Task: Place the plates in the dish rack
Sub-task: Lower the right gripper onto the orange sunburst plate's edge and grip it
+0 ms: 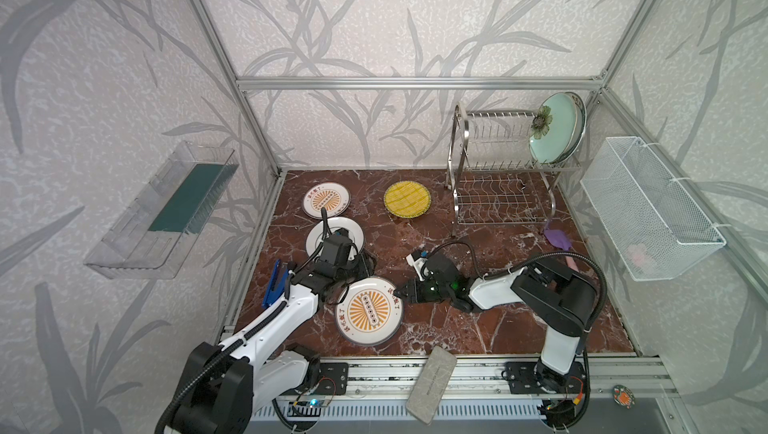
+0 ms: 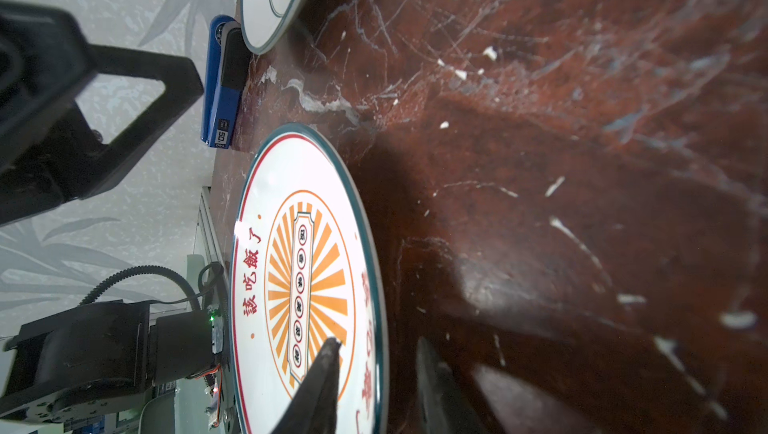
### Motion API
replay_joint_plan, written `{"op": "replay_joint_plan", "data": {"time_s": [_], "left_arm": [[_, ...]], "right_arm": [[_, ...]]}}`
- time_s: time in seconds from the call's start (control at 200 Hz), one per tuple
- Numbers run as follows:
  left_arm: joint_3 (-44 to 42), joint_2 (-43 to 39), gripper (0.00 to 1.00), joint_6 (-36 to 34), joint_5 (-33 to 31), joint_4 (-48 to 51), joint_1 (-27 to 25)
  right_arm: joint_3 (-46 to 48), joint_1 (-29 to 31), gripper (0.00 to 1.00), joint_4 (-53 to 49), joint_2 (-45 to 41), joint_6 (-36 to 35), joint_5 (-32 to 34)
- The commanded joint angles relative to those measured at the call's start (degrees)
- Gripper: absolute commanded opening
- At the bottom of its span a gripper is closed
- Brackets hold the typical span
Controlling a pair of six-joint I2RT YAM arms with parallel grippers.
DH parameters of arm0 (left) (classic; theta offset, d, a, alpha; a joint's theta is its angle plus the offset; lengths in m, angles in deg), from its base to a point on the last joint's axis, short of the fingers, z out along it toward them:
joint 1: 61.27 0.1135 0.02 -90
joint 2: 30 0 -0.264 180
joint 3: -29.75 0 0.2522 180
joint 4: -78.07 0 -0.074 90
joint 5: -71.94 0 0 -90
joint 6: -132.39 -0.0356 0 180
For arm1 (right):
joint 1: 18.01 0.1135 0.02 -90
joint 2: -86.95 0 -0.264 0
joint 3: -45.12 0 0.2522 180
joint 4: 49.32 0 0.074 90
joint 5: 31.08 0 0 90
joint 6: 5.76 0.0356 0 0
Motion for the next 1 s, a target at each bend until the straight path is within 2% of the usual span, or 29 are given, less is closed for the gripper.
{"op": "replay_joint_plan", "data": {"time_s": [0.0,0.49,0.55,1.0], "left_arm": [[-0.06,0.1,0.53,0.5,-1.05,-0.94,-0.23],[0.2,-0.56,0.53,0.57,-1.27,-0.27,-0.2],[0.29,-0.63,0.53,0.59,-1.18,-0.09,-0.22],[1.16,0.4,0.53,0.26,-1.34,0.21,-0.17]], "right_arm": [[-1.61,0.41,0.31,2.57,0.96,0.84,-1.24],[-1.45,0.17,0.22,5.83,4.42,4.12,-2.07],[-1.18,-0.1,0.2,8.63,5.02,4.96,-2.45],[2.18,-5.51,0.05,16.03,5.37,8.68,-4.5]]}}
